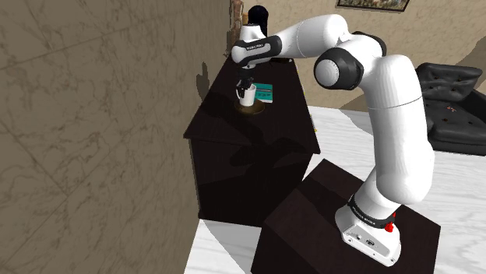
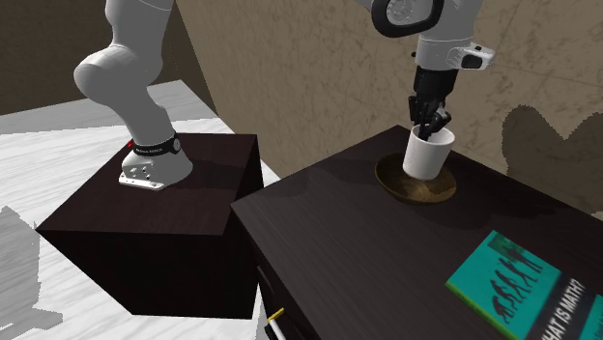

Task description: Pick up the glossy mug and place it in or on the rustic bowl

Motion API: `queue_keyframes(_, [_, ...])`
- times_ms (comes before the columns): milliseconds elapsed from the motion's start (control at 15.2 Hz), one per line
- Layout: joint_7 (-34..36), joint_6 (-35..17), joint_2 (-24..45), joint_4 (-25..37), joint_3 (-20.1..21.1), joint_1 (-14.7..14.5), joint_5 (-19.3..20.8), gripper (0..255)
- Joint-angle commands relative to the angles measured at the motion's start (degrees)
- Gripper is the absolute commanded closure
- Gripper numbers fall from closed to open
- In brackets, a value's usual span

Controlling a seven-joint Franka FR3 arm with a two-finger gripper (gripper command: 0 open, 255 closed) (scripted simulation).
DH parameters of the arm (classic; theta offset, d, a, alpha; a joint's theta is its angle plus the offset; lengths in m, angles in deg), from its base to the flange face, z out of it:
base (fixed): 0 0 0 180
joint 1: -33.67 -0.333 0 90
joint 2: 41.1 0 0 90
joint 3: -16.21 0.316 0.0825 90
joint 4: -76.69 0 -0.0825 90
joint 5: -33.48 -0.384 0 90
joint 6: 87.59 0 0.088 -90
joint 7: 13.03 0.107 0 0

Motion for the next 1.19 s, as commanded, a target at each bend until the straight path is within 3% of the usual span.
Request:
queue_keyframes(0, [0.0, 0.0, -0.01, 0.02, 0.0, 0.0, 0.0, 255])
queue_keyframes(66, [0.0, -0.01, 0.0, 0.02, 0.0, 0.0, 0.0, 0])
queue_keyframes(396, [0.0, -0.01, -0.01, 0.0, 0.0, 0.0, 0.0, 0])
queue_keyframes(660, [0.43, 5.69, -2.61, 3.17, -0.4, -0.21, 0.68, 0])
queue_keyframes(1122, [0.43, 5.69, -2.61, 3.17, -0.4, -0.21, 0.68, 0])
